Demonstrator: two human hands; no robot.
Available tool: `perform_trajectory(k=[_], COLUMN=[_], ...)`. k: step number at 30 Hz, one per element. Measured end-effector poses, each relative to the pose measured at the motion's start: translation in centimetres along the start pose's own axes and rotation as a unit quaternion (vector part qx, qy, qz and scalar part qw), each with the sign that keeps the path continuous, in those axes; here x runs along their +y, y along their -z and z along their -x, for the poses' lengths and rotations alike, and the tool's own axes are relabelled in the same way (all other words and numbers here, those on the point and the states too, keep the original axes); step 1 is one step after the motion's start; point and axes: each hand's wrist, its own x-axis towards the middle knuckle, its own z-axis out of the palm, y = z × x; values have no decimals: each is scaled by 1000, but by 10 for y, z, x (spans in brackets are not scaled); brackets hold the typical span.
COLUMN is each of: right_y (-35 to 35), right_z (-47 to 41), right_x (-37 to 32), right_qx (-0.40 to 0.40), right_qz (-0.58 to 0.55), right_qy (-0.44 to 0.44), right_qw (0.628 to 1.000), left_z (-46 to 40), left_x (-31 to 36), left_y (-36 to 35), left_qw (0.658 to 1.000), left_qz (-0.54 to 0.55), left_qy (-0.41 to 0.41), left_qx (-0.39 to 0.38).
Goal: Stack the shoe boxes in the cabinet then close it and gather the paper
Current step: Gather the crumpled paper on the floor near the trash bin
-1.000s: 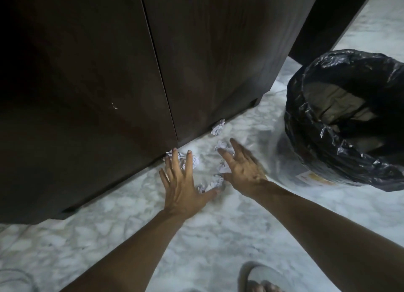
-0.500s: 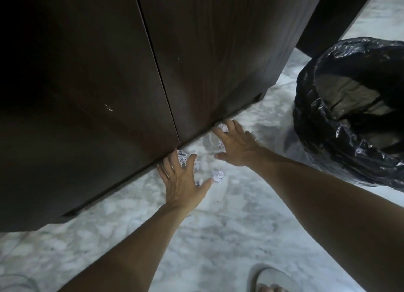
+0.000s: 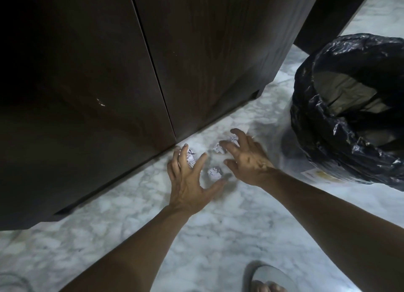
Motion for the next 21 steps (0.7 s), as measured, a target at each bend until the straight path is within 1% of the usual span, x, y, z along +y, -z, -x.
perform_trajectory(k=[4, 8, 13, 16, 18, 21], right_y=[-5, -9, -10, -10, -11, -17], right_z=[7, 9, 5, 7, 12, 23], right_x=[3, 1, -4, -4, -3, -1], right_qx=[-22, -11, -22, -26, -3, 39], right_qz=[21, 24, 23, 25, 44, 40], right_qy=[6, 5, 32, 17, 18, 15], right_qw=[1000, 1000, 999, 999, 999, 998], left_z=[1, 5, 10, 12, 14, 21], left_x=[4, -1, -7, -8, -6, -7], left_y=[-7, -11, -11, -10, -8, -7], left_qw=[999, 998, 998, 998, 997, 994], left_qz=[-12, -20, 31, -25, -62, -80], left_qy=[-34, -53, -49, -46, -39, -50], left_qx=[-28, 2, 21, 31, 31, 48])
